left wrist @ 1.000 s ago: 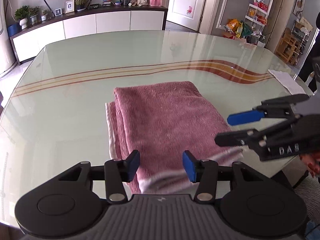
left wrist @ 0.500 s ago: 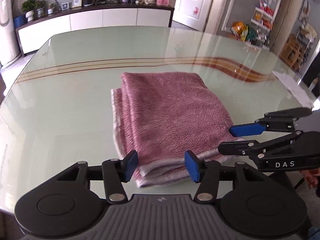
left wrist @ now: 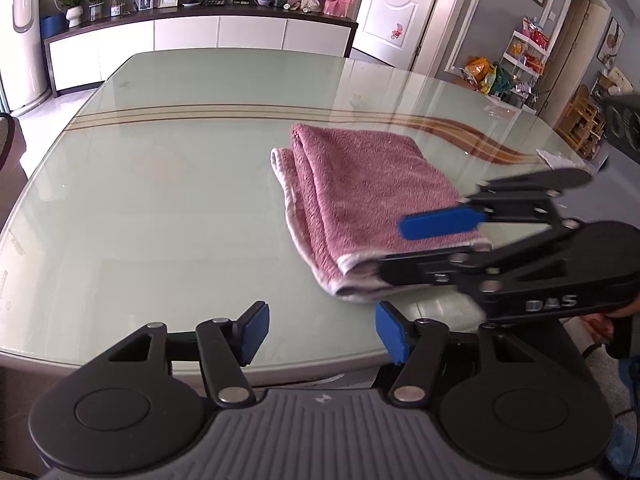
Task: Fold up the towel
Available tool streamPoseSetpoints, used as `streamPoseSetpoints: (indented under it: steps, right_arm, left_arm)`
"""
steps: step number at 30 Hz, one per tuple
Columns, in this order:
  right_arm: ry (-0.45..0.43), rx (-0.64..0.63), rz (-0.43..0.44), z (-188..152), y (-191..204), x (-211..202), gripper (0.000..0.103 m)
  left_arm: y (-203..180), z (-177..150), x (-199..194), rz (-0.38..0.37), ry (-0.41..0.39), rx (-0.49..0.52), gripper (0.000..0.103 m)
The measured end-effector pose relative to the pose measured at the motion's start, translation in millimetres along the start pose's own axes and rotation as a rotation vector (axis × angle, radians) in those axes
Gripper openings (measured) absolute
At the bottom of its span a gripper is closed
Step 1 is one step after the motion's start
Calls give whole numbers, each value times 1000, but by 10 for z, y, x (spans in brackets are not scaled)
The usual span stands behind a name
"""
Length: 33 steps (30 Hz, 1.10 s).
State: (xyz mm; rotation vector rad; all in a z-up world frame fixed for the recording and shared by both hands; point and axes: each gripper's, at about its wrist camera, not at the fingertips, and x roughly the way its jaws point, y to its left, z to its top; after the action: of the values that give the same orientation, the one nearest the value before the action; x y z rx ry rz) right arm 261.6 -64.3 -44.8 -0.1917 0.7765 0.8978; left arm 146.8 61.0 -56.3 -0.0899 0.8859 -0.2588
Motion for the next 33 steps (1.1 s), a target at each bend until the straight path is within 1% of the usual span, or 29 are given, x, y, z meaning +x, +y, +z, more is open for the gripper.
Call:
streamPoseSetpoints:
  steps: [2, 5, 7, 9, 10, 11, 12, 13, 15, 16, 20, 25, 29, 33]
  right_arm:
    - [11, -4, -10, 49, 43, 109, 43]
    - [50, -12, -52, 68, 53, 235, 40]
    - [78, -6, -54, 58, 34, 301, 38]
    - [88, -11, -57, 34, 36, 332, 38]
    - [91, -15, -63, 25, 41, 337, 37]
    - [94, -19, -70, 19, 46, 344, 35]
    - [92, -7, -73, 18, 26, 337, 26]
    - [88, 12, -73, 20, -2, 324, 21]
    - [81, 49, -75, 24, -60, 299, 16]
    - [71, 88, -66, 17, -118, 269, 12]
    - [20, 172, -38, -12, -257, 125, 10]
    - [-102, 242, -31, -2, -435, -255, 9]
    - [-219, 335, -50, -81, -719, -654, 9]
    - [-293, 446, -87, -255, -1048, -1007, 9]
  left_arm:
    - [14, -29, -3, 0, 4, 2, 65]
    - [53, -60, -5, -6, 6, -5, 66]
    - [74, -68, -6, -10, 4, -12, 67]
    - [99, -67, 2, -14, 2, -21, 68]
    - [112, -63, 13, -17, 3, -27, 68]
    - [120, -59, 18, -19, 4, -32, 68]
    - [122, -53, 24, -22, 4, -37, 68]
    - [119, -45, 28, -25, 4, -39, 69]
    - [102, -30, 32, -30, 2, -38, 73]
    - [87, -23, 31, -32, 0, -35, 74]
    - [15, 26, 56, -39, 3, -17, 74]
    - [-110, 104, 121, -41, 8, 15, 75]
    - [-217, 161, 183, -39, 18, 40, 75]
    - [-297, 222, 235, -36, 23, 56, 75]
